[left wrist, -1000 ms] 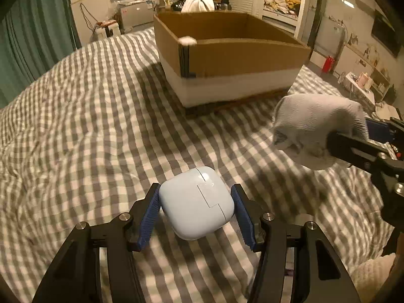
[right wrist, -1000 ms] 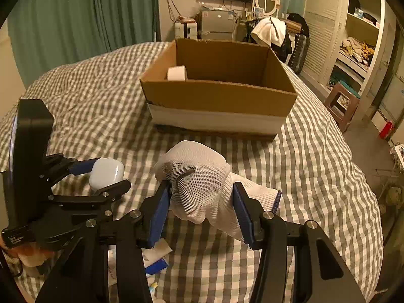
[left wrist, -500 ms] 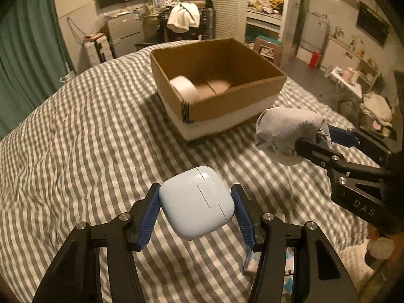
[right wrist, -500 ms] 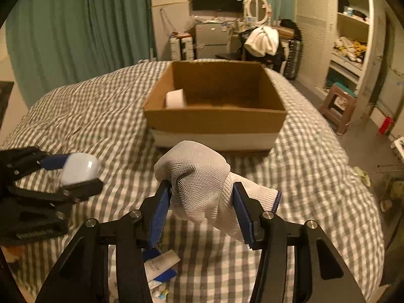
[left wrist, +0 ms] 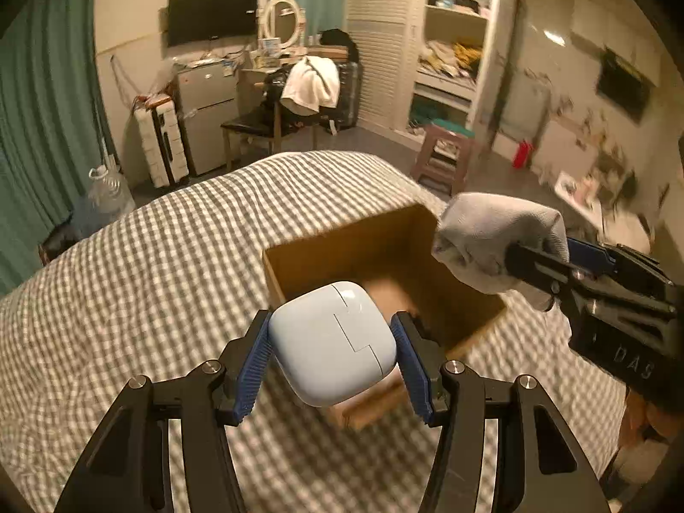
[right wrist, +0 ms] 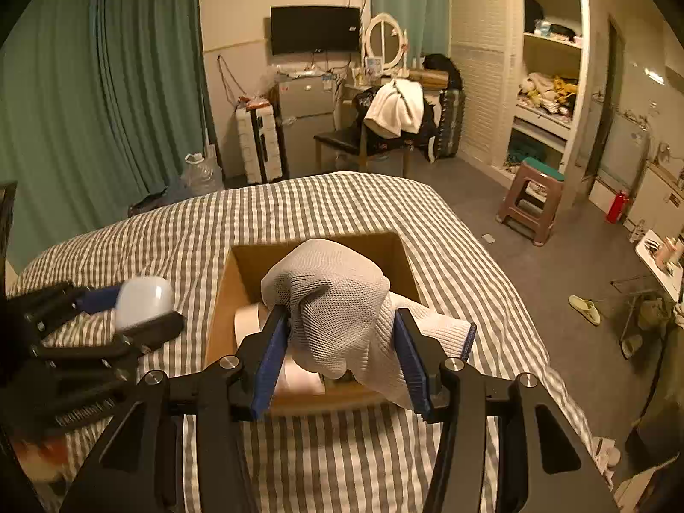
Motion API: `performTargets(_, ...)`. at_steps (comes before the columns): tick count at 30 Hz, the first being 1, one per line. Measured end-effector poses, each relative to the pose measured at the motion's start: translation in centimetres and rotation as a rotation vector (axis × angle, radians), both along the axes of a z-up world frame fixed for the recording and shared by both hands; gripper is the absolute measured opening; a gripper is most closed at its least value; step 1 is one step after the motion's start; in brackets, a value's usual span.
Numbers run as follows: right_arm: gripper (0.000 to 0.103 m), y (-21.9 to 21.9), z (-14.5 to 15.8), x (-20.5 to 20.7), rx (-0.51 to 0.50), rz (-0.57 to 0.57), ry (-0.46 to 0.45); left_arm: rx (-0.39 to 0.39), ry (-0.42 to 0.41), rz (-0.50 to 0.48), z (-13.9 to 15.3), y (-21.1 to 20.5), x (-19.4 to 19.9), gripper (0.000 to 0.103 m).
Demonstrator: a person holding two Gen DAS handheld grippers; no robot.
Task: Organize objects
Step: 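Drop the sock and earbud case into the box from both grippers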
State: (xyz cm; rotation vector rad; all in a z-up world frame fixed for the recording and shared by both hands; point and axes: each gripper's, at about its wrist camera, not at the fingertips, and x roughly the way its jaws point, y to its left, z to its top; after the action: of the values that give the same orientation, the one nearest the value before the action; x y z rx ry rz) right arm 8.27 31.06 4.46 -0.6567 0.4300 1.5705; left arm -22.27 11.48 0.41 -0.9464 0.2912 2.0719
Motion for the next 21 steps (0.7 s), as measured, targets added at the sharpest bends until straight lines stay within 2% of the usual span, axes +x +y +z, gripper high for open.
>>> performTargets(2,0.049,3.1,0.9,0.1,-0.022,-0.017,0.038,0.008,0.021,0.006,-0.4,1.4,-0.5,0.058)
performTargets(4,0.049,5.4,1.1,0.1,-0.043,-0.037,0.038,-0.007,0.044,-0.004,-1.3,2.6,-0.7,0.058)
performTargets(7,0.049,8.1,-0.4,0.2,-0.099,-0.076,0.015,-0.020,0.015,-0.034,-3.3,3.1,-0.7,0.058)
performTargets(9,0.049,8.8,-2.3,0.7,-0.141,-0.081,0.062,-0.029,-0.024,-0.036,-4.7,3.1,-0.7,0.058)
performTargets(12,0.050,9.0,-5.1,1.7,-0.182,-0.107,0.115,-0.063,-0.029,-0.036,-6.5,3.4,-0.6,0.058)
performTargets(16,0.058,8.5,-6.5,3.1,-0.180,-0.126,0.182,-0.077,-0.020,-0.062,-7.5,3.8,-0.2,0.060)
performTargets(17,0.059,7.8,-6.1,3.5,-0.157,-0.140,0.195,-0.076,-0.021,-0.069,-7.5,3.9,-0.1,0.065)
performTargets(18,0.064,7.1,-5.3,3.6,-0.131,-0.139,0.205,-0.075,-0.017,-0.069,-7.3,3.8,0.1,0.079)
performTargets(19,0.072,6.7,-4.5,3.6,-0.106,-0.124,0.212,-0.068,-0.005,-0.059,-6.9,3.5,0.3,0.086)
performTargets(20,0.075,6.0,-3.5,3.4,-0.082,-0.110,0.208,-0.056,0.008,-0.050,-6.5,3.3,0.5,0.092)
performTargets(21,0.076,5.3,-2.4,3.2,-0.060,-0.105,0.188,-0.040,0.022,-0.045,-5.9,2.7,0.7,0.092)
